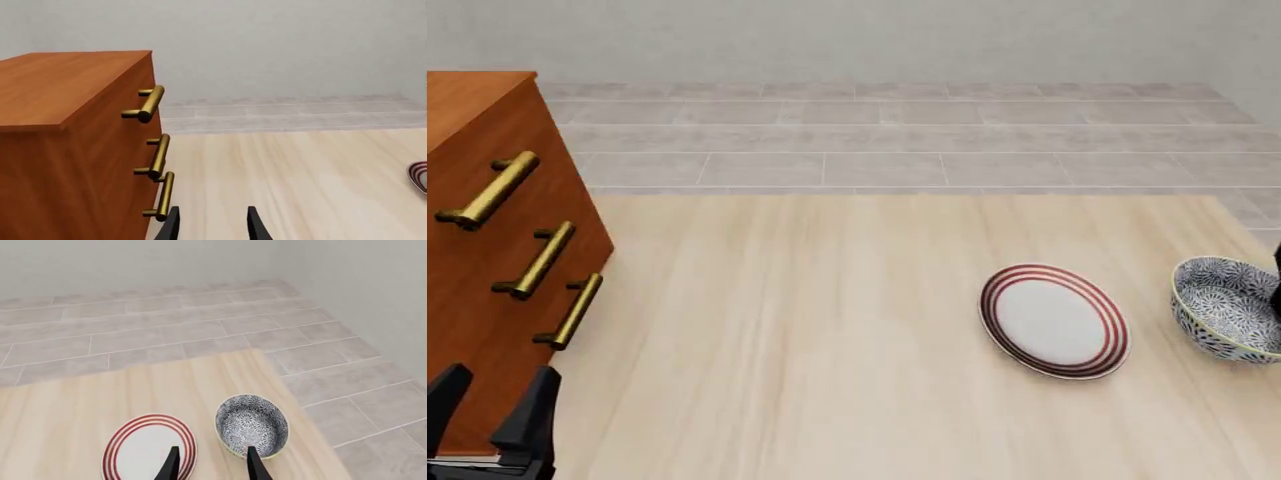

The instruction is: Put the bowl on top of the cabinet.

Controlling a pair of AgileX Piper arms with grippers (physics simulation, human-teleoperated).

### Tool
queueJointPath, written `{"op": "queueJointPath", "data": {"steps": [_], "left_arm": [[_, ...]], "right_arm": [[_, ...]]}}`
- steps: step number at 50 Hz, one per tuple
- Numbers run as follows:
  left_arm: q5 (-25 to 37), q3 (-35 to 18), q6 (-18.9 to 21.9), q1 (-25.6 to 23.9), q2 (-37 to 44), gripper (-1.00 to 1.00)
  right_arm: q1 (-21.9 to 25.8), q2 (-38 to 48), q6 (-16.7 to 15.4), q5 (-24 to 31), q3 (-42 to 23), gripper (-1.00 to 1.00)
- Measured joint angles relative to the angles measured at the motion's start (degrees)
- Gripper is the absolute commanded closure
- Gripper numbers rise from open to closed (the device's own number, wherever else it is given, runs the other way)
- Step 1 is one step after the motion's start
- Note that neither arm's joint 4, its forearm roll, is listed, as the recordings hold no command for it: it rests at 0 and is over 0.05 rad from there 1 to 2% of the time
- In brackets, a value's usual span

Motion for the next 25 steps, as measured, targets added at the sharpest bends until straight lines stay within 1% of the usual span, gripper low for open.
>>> {"op": "queueJointPath", "data": {"steps": [8,19,25], "left_arm": [[-0.02,0.00,0.11,-0.14,0.02,-1.00],[-0.36,0.00,0.35,-0.17,0.43,-1.00],[-0.60,0.00,0.46,-0.18,0.73,-1.00]], "right_arm": [[-2.10,2.60,0.74,0.65,-2.04,-1.00],[-4.61,6.92,2.61,1.09,-4.95,-1.00],[-6.13,9.77,2.70,0.72,-6.00,-1.00]]}}
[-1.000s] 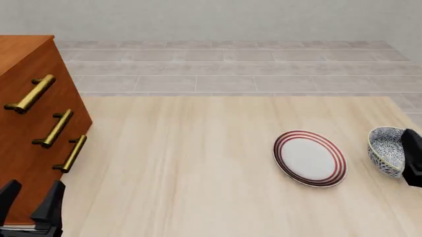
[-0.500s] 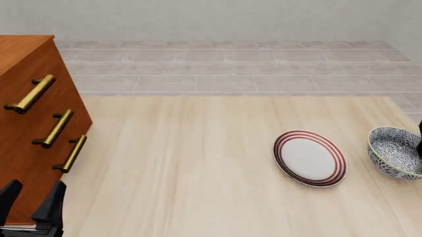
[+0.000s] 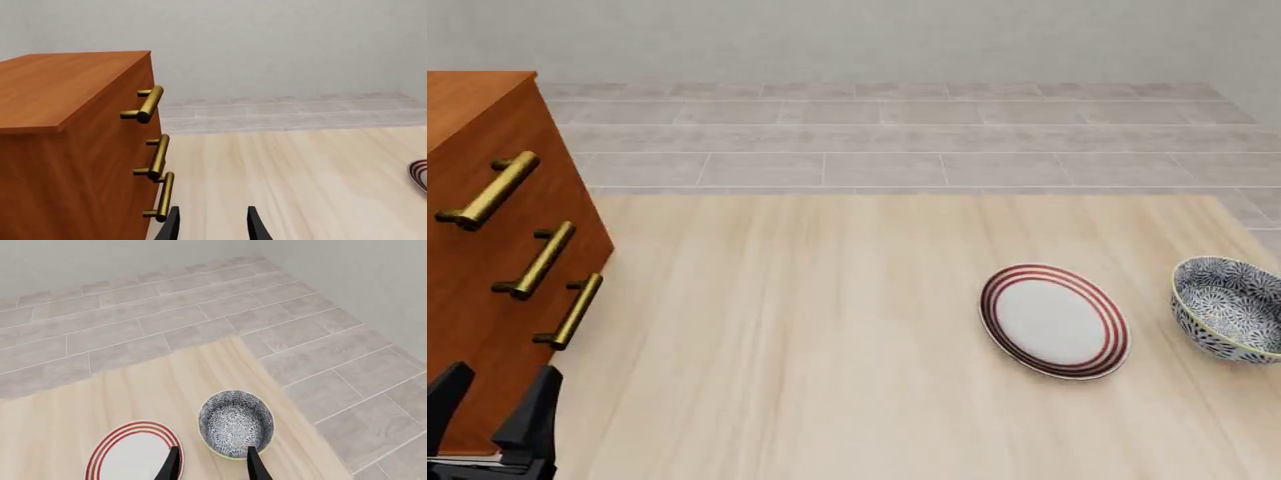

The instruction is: Put the bowl on top of the cabinet.

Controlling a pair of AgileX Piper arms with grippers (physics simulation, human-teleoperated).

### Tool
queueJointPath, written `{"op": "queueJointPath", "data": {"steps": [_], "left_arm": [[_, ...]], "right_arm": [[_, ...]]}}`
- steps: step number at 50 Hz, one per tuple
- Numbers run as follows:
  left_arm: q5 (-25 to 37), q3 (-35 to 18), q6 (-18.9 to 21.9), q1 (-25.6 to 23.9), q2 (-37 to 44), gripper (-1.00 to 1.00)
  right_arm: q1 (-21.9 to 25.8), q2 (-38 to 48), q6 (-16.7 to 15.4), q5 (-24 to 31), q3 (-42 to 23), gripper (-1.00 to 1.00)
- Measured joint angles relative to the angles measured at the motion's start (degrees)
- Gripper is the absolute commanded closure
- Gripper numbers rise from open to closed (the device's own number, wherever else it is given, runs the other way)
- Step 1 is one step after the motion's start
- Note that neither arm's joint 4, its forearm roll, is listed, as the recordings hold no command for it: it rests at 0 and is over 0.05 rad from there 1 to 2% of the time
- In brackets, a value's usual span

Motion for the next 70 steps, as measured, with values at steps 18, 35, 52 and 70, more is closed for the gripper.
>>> {"op": "queueJointPath", "data": {"steps": [18,35,52,70], "left_arm": [[-0.48,0.01,0.28,0.13,0.67,-1.00],[-1.11,0.01,-0.01,0.14,1.32,-1.00],[-1.18,0.00,-0.23,-0.06,1.30,-1.00],[-1.05,0.01,-0.19,-0.30,1.25,-1.00]], "right_arm": [[-3.33,7.41,0.83,0.42,-3.68,-1.00],[-5.06,16.23,0.87,2.36,-8.34,-1.00],[-7.80,24.01,0.40,4.13,-12.03,-1.00],[-11.27,30.83,0.94,5.30,-15.81,-1.00]]}}
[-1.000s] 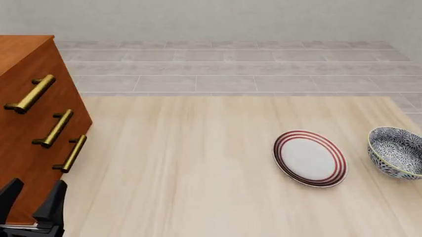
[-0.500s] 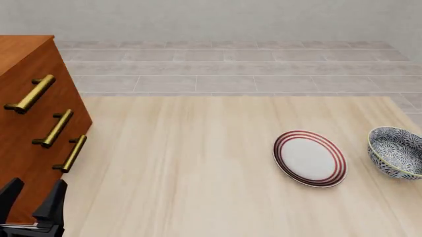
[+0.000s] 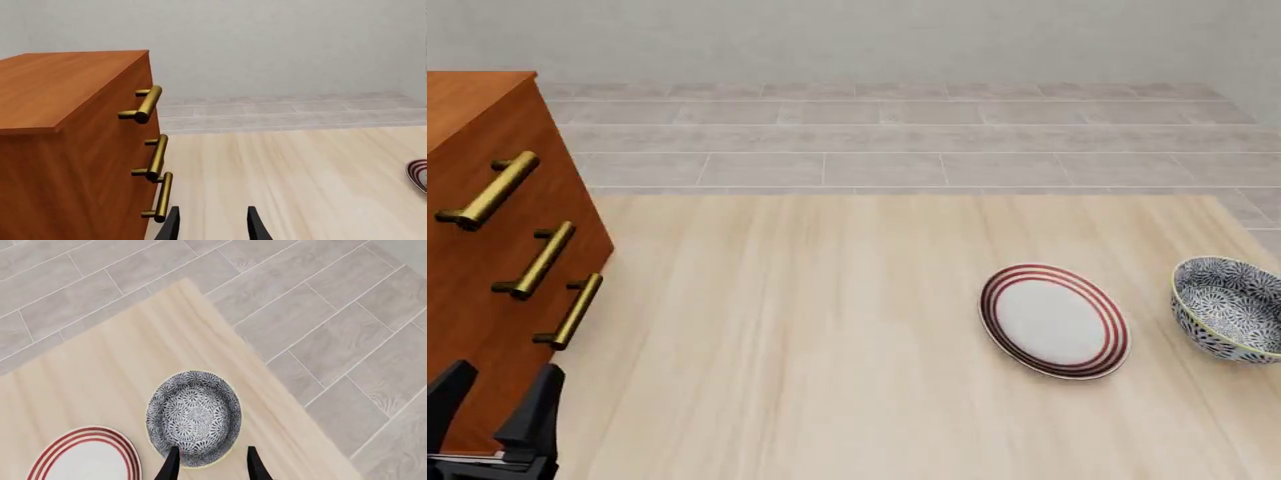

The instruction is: Put the bowl on top of the cabinet.

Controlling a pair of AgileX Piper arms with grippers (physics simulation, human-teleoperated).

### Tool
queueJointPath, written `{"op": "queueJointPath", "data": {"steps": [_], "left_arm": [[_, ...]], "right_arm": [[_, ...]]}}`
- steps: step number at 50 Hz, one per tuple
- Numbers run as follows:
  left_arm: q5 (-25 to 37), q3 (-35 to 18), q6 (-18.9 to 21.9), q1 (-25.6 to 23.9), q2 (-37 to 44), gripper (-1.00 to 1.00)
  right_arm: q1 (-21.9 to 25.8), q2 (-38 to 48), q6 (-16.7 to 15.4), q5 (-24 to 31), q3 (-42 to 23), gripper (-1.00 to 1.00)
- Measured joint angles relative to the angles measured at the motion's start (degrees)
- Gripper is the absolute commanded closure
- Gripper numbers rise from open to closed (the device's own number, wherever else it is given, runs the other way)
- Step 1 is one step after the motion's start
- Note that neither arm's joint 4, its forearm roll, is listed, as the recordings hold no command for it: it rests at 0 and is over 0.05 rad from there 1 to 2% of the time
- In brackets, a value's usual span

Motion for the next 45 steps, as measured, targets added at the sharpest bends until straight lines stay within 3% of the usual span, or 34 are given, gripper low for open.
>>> {"op": "queueJointPath", "data": {"steps": [30,45], "left_arm": [[0.85,0.00,0.03,0.15,-0.67,-1.00],[0.04,0.01,0.26,0.22,0.49,-1.00]], "right_arm": [[-4.39,9.00,-0.10,-4.14,0.12,-1.00],[-5.21,13.41,1.57,-6.58,-0.37,-1.00]]}}
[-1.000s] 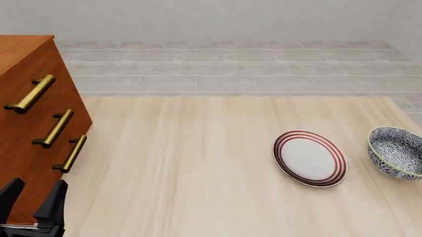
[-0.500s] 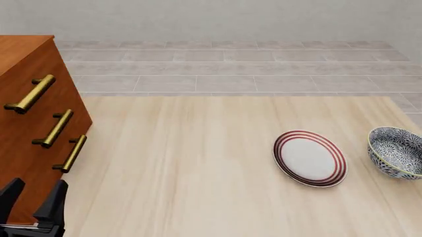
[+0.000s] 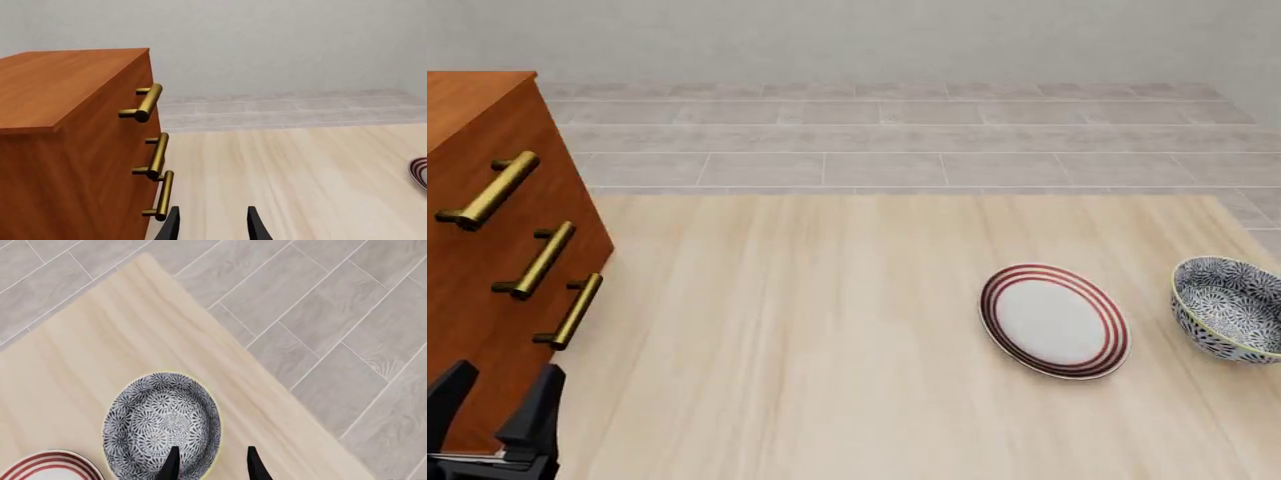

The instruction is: Put the bowl on top of the cabinet.

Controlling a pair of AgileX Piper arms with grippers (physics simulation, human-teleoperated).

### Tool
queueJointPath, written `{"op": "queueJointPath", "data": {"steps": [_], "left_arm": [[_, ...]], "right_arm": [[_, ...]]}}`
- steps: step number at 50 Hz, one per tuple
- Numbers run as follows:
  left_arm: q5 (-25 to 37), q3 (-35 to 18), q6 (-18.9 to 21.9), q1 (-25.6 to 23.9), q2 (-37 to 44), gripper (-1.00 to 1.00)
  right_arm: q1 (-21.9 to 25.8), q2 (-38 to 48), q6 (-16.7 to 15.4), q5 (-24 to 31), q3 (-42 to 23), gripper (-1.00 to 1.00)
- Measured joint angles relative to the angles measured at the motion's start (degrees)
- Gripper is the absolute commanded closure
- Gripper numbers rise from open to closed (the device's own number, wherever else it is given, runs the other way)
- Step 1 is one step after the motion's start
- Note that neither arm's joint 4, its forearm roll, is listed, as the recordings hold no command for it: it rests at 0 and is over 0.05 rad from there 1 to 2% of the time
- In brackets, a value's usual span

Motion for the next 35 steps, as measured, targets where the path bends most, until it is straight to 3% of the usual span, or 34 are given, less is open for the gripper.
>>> {"op": "queueJointPath", "data": {"steps": [17,35], "left_arm": [[-1.51,-0.01,0.50,0.10,2.05,-1.00],[-1.50,-0.03,0.61,0.16,2.25,-1.00]], "right_arm": [[-0.20,4.50,1.39,-1.93,-1.46,-1.00],[-1.30,8.67,0.62,-4.15,-1.41,-1.00]]}}
